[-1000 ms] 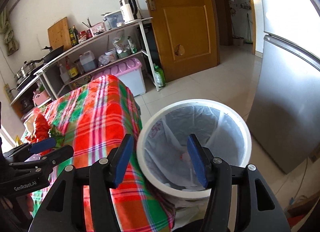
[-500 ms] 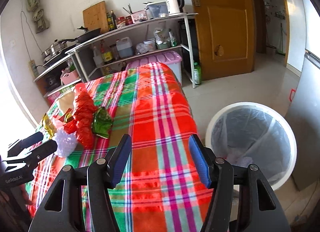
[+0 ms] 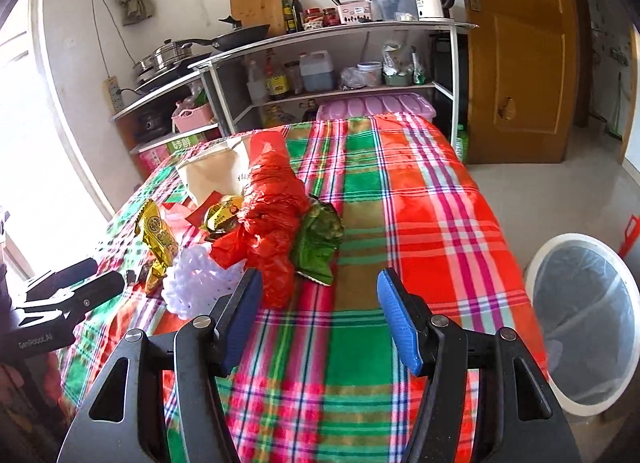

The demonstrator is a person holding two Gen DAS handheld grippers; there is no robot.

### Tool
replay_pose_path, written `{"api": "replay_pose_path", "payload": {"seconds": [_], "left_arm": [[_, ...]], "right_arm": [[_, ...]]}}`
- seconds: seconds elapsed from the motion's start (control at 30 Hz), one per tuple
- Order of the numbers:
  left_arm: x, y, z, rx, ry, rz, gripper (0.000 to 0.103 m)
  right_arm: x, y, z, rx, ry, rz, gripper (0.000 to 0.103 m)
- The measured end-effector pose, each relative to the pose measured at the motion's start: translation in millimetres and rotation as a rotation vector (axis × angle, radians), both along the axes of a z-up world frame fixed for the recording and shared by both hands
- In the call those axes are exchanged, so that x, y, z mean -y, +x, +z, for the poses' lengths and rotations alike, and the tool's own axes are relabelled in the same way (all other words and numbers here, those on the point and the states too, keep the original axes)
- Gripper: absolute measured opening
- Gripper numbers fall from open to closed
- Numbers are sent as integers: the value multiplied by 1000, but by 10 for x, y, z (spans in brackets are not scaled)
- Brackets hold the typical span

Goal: Collect trash
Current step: 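Return both tools to the table and reach toward the red bag and gold wrapper, then grasp the red plastic bag with the right tool while the left tool grasps the gold wrapper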

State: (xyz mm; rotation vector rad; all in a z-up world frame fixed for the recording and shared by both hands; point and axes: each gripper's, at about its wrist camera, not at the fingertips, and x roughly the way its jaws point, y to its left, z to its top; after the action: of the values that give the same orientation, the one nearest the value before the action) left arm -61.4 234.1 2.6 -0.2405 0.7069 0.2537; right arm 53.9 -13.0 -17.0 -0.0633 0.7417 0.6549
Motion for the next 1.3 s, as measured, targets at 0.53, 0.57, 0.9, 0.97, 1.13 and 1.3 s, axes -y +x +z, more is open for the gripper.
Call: {"api": "replay_pose_path", "payload": {"seconds": [0.53,0.57,0.9,0.97,1.13,1.3], "left_arm": [[-51,366,-69,-15,-37,-122,90],[-41,374,-55,-10,-31,-123,90],[-33,522,-74,-2,-47,-112,85],[-25,547,-84,-7,-53,-115,74],[0,571,-101,-4,-66,-118,57],[14,585,-106,-3,-80,-133,41]], "right_arm": [[-530,355,-41,-41,-10,74,61],[-553,363,-33,-39,-13,80,61],[-619,393,-53,-30,-41,82,60],[-620,387,-55,-30,-37,84,59],[-634,386,-58,-38,-20,99,49],[-603,381,-61,-38,-10,96,47]]}}
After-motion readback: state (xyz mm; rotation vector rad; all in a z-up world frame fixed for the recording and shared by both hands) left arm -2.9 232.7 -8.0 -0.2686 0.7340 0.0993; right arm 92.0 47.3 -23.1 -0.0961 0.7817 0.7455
